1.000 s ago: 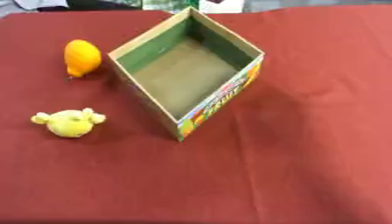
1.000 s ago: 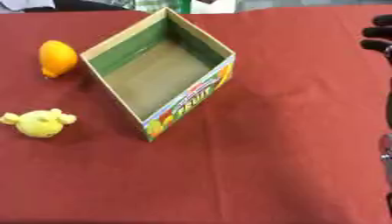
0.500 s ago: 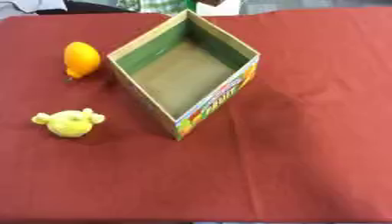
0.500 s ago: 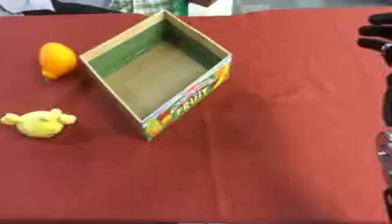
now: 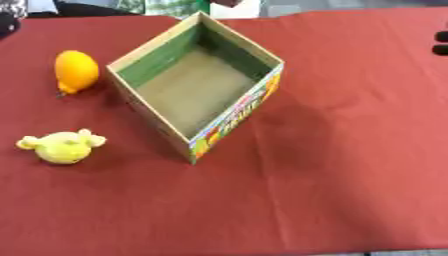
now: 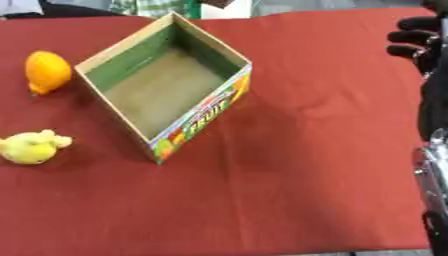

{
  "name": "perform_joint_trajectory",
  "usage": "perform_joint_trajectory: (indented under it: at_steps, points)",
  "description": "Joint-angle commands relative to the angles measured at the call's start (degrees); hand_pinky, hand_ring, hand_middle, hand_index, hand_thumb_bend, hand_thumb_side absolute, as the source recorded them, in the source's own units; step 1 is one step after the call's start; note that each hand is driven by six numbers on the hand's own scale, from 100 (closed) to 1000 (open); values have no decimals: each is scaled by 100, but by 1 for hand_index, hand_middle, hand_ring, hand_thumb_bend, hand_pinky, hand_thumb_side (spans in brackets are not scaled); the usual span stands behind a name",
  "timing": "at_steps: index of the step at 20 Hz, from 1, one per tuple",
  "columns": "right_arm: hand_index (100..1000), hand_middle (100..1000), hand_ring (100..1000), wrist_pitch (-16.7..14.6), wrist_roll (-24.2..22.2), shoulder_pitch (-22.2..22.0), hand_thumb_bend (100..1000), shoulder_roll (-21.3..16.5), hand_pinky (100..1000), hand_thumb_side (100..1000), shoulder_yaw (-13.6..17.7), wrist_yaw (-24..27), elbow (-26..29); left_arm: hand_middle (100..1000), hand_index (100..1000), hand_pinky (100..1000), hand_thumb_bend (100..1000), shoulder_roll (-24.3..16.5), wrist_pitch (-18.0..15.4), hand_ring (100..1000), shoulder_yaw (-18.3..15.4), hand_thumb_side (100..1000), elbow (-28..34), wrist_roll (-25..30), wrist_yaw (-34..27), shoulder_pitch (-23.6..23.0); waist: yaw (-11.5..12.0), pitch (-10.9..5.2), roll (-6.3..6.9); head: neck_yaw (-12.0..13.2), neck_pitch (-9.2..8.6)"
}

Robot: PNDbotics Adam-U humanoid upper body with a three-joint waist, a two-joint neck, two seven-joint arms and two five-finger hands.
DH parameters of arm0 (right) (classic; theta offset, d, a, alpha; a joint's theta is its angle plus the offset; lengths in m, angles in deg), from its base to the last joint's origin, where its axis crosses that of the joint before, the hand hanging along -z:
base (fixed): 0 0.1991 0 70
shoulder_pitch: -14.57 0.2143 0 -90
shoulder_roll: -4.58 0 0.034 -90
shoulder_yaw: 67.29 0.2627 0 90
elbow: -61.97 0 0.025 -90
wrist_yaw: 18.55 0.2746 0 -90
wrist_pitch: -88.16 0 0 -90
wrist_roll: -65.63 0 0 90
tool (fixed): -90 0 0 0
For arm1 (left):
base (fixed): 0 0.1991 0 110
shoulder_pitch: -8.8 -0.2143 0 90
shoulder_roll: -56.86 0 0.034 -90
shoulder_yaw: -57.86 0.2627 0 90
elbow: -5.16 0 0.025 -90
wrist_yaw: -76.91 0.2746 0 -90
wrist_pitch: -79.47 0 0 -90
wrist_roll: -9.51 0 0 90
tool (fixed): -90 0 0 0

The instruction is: Pick up objects on the table and place them in the box.

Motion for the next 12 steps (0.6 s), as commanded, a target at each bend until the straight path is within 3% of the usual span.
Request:
perform_joint_trajectory:
  at_steps: [1, 7, 12]
  points:
    - [848, 605, 656, -9, -30, 86, 100, -122, 662, 868, 1, -4, 115, 793, 888, 594, 100, -286, 61, 722, 33, 663, 82, 410, 257, 141, -4, -62, -15, -3, -91]
    - [848, 605, 656, -10, -49, 133, 100, -154, 663, 869, -13, -11, 115, 804, 897, 608, 100, -307, 246, 738, 44, 655, 82, 773, 496, 126, 13, 57, -20, 52, -209]
    - [848, 604, 657, -3, -71, 165, 100, -161, 663, 870, -30, -12, 115, 844, 924, 679, 100, -414, 56, 788, 170, 622, 82, 1555, 793, 104, 3, 118, -22, 74, -273]
